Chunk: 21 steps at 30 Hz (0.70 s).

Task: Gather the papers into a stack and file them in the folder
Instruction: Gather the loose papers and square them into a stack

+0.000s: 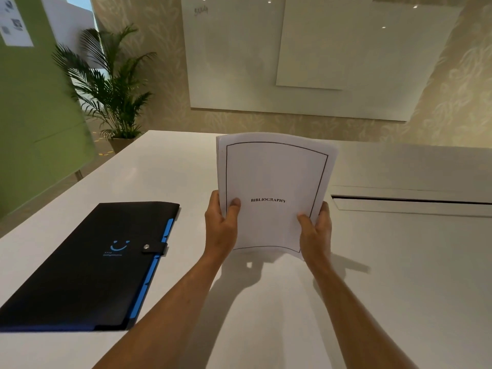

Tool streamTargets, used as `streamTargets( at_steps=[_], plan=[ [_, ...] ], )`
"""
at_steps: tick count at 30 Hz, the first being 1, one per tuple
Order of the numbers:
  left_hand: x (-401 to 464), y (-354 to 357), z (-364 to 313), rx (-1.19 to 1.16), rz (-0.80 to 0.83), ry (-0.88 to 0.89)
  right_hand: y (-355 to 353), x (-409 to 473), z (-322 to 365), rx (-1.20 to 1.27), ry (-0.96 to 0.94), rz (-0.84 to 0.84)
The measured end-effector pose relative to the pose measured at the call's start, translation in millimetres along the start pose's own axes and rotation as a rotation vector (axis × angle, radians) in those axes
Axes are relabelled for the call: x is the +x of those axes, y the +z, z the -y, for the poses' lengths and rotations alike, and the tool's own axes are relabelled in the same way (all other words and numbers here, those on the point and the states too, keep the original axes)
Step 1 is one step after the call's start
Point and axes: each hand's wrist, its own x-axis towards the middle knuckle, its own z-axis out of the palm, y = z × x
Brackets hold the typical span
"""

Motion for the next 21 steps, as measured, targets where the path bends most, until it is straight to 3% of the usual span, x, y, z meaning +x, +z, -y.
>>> streamTargets(
  at_steps=[8, 17, 21],
  plan=[
    [7, -1, 2, 0.099, 0.051, -0.01, -2, 6, -1, -0.141, -0.015, -0.034],
    [17, -12, 29, 0.535, 0.243, -0.462, -15, 11, -15, -0.369, 0.375, 0.157],
    [5, -14, 39, 0.643, 0.282, -0.527, -15, 0, -24, -0.553, 0.501, 0.221]
  ],
)
